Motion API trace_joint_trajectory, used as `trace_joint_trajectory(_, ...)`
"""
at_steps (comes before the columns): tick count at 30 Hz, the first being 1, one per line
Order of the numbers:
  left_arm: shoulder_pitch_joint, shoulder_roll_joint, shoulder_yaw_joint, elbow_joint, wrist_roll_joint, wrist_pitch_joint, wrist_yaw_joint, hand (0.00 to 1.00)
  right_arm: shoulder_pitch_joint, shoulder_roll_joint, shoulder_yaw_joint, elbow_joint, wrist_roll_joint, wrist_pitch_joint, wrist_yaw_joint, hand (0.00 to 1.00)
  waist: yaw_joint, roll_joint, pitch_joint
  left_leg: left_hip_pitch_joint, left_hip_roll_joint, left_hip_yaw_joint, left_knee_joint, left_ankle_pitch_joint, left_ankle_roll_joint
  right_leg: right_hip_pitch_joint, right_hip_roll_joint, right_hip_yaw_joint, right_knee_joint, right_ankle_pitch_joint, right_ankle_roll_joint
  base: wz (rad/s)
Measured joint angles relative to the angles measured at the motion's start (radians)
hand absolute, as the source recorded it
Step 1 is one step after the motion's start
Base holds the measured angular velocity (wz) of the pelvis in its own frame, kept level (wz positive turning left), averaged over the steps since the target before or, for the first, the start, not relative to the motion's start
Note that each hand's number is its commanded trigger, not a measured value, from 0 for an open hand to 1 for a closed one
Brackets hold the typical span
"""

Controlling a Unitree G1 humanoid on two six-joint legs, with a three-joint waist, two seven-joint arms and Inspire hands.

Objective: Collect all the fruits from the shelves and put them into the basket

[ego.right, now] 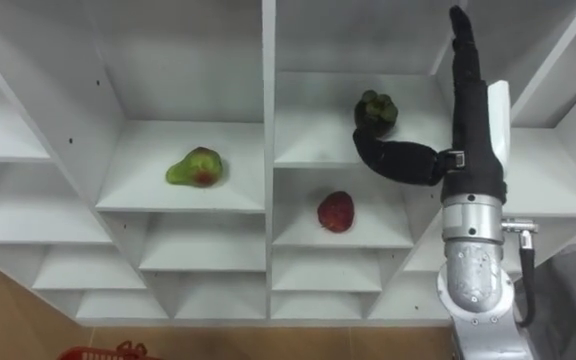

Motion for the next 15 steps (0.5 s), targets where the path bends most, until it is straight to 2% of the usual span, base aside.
trace_joint_trajectory(6,-0.003,-0.001,0.0,-0.002,0.0,0.001,0.001,1.0,-0.003,0.0,0.0,0.041,-0.003,0.005,0.0,0.0,-0.001,0.001,-0.0003,0.001,0.0,-0.004,0.002,0.0,0.0,0.004,-0.001,-0.008,-0.001,0.0,0.0,0.03)
trace_joint_trajectory(11,-0.002,-0.007,0.002,-0.005,0.0,0.004,0.004,1.0,-0.004,-0.001,0.001,0.112,-0.003,0.032,0.016,0.0,0.021,0.007,-0.0021,0.001,0.0,-0.006,0.005,0.0,0.0,0.005,-0.002,-0.008,0.001,0.0,0.0,0.0)
trace_joint_trajectory(15,0.01,-0.017,0.003,-0.02,0.0,0.006,0.002,1.0,-0.004,-0.001,0.003,0.122,0.003,0.035,0.022,0.0,0.028,0.014,-0.006,0.007,-0.001,-0.009,0.006,0.0,0.0,0.008,-0.003,-0.009,0.001,0.0,0.0,0.0)
